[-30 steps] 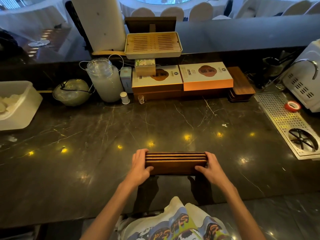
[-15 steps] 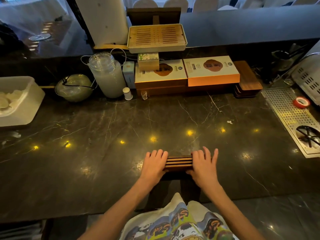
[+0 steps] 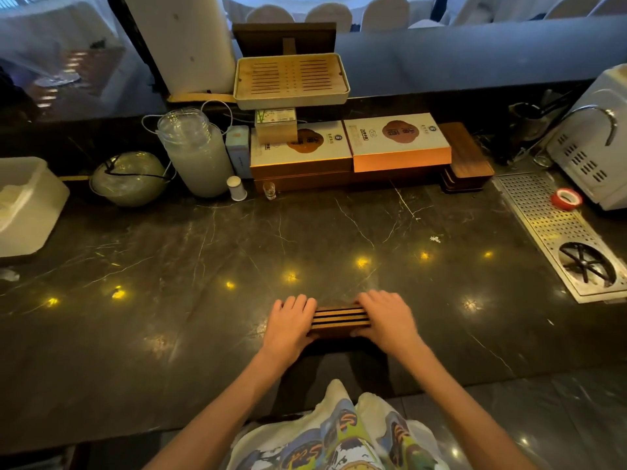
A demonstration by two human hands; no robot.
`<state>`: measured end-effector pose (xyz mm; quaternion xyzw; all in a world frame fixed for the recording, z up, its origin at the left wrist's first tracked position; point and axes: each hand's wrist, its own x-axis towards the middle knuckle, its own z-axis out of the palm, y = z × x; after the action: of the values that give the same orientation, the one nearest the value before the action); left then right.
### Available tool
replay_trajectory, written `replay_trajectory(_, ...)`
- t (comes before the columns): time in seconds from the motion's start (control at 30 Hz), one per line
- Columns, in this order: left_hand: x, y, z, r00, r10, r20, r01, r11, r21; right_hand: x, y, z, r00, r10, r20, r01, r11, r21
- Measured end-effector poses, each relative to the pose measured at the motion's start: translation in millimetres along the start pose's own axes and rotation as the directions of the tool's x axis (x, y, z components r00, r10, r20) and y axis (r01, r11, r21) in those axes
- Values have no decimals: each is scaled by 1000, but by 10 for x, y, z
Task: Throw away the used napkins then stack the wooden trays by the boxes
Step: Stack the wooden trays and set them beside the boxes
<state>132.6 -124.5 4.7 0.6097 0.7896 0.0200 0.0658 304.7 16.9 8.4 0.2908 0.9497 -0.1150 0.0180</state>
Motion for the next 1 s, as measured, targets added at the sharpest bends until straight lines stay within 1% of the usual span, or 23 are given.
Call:
replay_trajectory(0.1, -1, 15, -5, 1000, -11, -7, 11, 1000, -12, -45, 258, -81, 997, 21, 73, -37, 973, 228)
replay_trajectory(0.17, 6, 1, -26, 1000, 9, -11, -9, 999, -36, -20, 275, -96, 991, 21, 135, -63, 947, 316)
replay_trajectory(0.2, 20, -31, -43, 1000, 28, -9, -29, 998, -56, -3, 274, -90, 989, 30, 144, -79, 933, 351)
replay_trajectory(0.27, 47, -128, -101, 999, 48, 15, -45, 987, -152, -6, 305, -82, 986, 89, 141, -146, 869, 473)
replay_trajectory(0.3, 46, -184, -130, 999, 31, 32, -22, 966, -259, -37, 340, -76, 980, 130, 151, -194, 801, 567)
replay_trajectory(0.33, 25, -237, -144, 999, -6, 45, 23, 917, -399, -84, 379, -60, 973, 165, 164, -232, 714, 661)
replay_trajectory(0.37, -20, -276, -138, 996, -60, 58, 82, 834, -545, -145, 414, -34, 966, 195, 172, -257, 622, 740)
replay_trajectory(0.4, -83, -298, -110, 989, -126, 79, 146, 714, -684, -211, 433, 2, 958, 225, 177, -273, 535, 799)
replay_trajectory(0.43, -151, -305, -62, 975, -197, 106, 201, 566, -800, -267, 438, 45, 949, 259, 183, -287, 460, 840)
replay_trajectory(0.47, -219, -294, -6, 956, -257, 143, 242, 410, -879, -315, 432, 92, 939, 288, 187, -296, 404, 865)
replay_trajectory(0.5, -278, -274, 47, 938, -297, 179, 266, 288, -920, -351, 419, 136, 932, 307, 191, -301, 364, 881)
replay_trajectory(0.53, -317, -256, 95, 926, -320, 203, 279, 215, -936, -380, 405, 171, 928, 315, 197, -303, 334, 893)
replay_trajectory(0.57, -338, -242, 133, 919, -327, 218, 289, 187, -939, -403, 391, 204, 928, 315, 201, -300, 309, 902)
replay_trajectory(0.7, -354, -184, 186, 927, -297, 230, 287, 164, -944, -455, 336, 245, 918, 341, 201, -292, 242, 925)
replay_trajectory(0.77, -362, -169, 187, 924, -311, 221, 279, 155, -948, -478, 320, 239, 914, 348, 209, -316, 286, 905)
replay_trajectory(0.8, -363, -167, 189, 924, -314, 218, 274, 148, -950, -484, 331, 222, 911, 349, 221, -339, 325, 883)
replay_trajectory(0.83, -363, -167, 191, 925, -311, 217, 272, 144, -951, -483, 339, 185, 908, 343, 238, -364, 369, 855)
replay_trajectory(0.87, -360, -169, 187, 927, -305, 218, 271, 145, -952, -468, 334, 132, 907, 338, 251, -391, 453, 801)
replay_trajectory(0.9, -356, -175, 181, 929, -299, 218, 271, 149, -951, -431, 303, 69, 909, 348, 231, -407, 612, 678)
replay_trajectory(0.93, -350, -182, 177, 931, -294, 217, 269, 151, -951, -366, 238, 16, 920, 352, 170, -390, 802, 451)
replay_trajectory(0.97, -346, -187, 177, 932, -291, 214, 266, 153, -952, -291, 117, -17, 942, 320, 100, -333, 927, 172)
replay_trajectory(1.0, -344, -190, 184, 934, -289, 207, 260, 156, -953, -209, -65, -30, 960, 269, 74, -267, 963, -43)
